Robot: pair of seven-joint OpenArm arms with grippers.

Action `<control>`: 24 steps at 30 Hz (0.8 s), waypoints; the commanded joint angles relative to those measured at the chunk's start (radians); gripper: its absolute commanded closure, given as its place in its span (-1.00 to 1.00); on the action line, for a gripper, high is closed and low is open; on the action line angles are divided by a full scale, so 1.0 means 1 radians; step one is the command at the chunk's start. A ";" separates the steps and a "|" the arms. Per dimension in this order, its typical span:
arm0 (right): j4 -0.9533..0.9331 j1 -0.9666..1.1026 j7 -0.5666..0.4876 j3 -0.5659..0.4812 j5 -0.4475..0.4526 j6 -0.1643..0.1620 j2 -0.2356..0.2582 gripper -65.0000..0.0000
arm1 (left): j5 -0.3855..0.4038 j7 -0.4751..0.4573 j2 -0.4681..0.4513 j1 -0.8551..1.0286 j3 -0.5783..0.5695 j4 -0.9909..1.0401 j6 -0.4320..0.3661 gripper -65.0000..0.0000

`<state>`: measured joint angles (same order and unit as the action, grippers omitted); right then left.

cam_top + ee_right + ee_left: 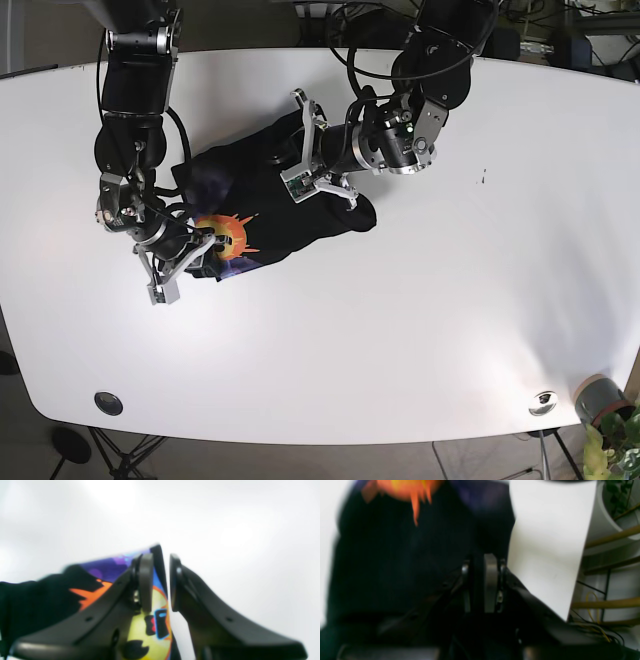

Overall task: Fold the T-shirt properly
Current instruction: 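Lay the folded bundle down and open both grippers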

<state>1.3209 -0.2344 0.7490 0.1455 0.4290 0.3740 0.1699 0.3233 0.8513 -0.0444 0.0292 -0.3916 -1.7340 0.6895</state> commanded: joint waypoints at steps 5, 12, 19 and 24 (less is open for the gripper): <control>-0.148 -0.026 -0.147 0.003 0.009 0.072 0.012 0.69 | 0.023 -0.022 -0.024 -0.015 0.007 0.064 0.000 0.81; -0.189 -0.023 -0.202 0.003 -0.069 0.076 0.007 0.69 | 0.023 -0.023 -0.079 -0.021 0.016 0.124 -0.004 0.81; -0.185 -0.021 -0.204 0.003 -0.077 0.076 0.013 0.70 | 0.021 -0.023 -0.110 -0.024 0.024 0.207 -0.006 0.81; -0.185 -0.012 -0.202 0.003 -0.071 0.095 0.038 0.70 | 0.021 -0.065 -0.136 -0.062 0.026 0.248 -0.007 0.81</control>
<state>1.1183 -0.2321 0.5602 0.1432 0.3504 0.4568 0.1818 0.3836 0.7795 -0.1596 -0.0097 -0.3698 -1.4948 0.6949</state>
